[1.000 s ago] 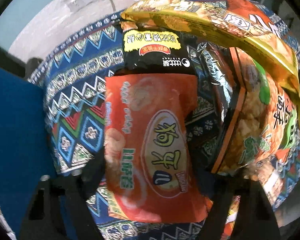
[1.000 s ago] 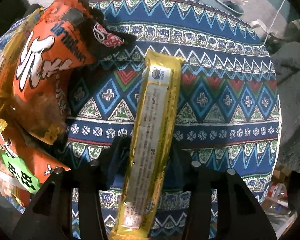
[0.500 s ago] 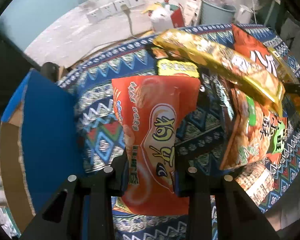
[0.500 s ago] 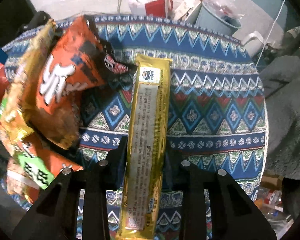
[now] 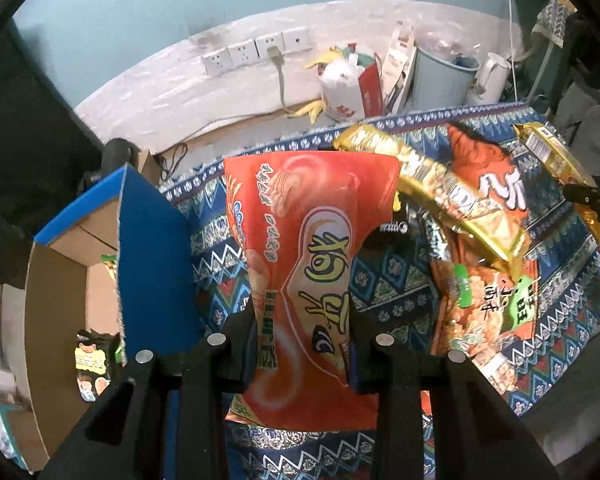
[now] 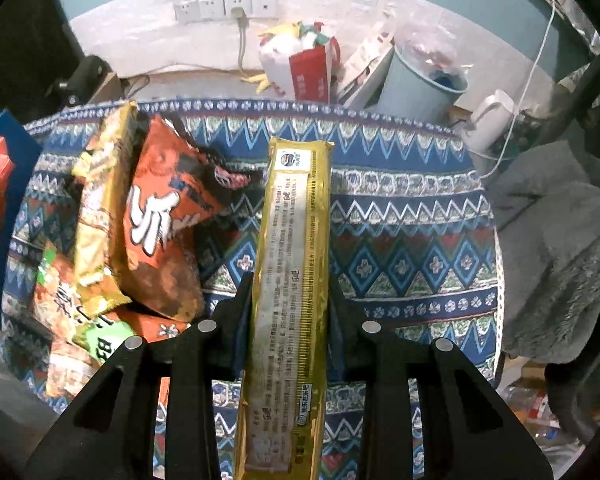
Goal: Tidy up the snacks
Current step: 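Grasp the orange chip bag with the left tool while the right tool grasps a gold wafer bar, then carry the orange bag into the box and open the left tool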
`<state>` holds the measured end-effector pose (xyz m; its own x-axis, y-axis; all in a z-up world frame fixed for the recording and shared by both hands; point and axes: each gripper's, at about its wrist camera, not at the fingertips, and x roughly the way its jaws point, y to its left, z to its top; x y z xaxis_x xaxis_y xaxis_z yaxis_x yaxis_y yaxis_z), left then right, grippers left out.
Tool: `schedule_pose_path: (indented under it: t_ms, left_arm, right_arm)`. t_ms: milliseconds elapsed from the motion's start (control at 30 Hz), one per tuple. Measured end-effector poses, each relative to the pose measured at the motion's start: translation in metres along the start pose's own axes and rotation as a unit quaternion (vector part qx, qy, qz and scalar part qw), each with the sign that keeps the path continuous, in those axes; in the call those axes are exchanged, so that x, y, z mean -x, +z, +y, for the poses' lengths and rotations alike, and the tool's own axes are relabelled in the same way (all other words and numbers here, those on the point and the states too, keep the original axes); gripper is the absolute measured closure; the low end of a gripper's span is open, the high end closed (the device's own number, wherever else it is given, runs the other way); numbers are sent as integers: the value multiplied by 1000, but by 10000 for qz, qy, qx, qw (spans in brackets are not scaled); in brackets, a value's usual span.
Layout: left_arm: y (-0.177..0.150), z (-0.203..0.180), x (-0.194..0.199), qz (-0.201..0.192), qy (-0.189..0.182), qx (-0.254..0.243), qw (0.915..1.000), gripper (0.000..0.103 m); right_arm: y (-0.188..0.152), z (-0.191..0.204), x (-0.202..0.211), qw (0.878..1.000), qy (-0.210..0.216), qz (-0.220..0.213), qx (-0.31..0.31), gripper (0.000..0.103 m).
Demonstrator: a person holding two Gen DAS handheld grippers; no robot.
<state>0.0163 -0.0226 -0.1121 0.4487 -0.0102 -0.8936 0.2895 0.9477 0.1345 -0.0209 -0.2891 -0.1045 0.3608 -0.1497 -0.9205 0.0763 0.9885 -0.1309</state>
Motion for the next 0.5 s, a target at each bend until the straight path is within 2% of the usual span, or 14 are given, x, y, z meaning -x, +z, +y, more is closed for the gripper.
schedule_pose_path:
  t_ms: [167, 500]
  left_arm:
    - [4, 2, 11, -98, -64, 46, 9999, 69]
    - [6, 10, 34, -367, 1, 80, 9993, 69]
  right_arm:
    - [5, 4, 16, 9998, 106, -179, 9, 73]
    - [21, 38, 42, 9970, 499, -545, 235, 73]
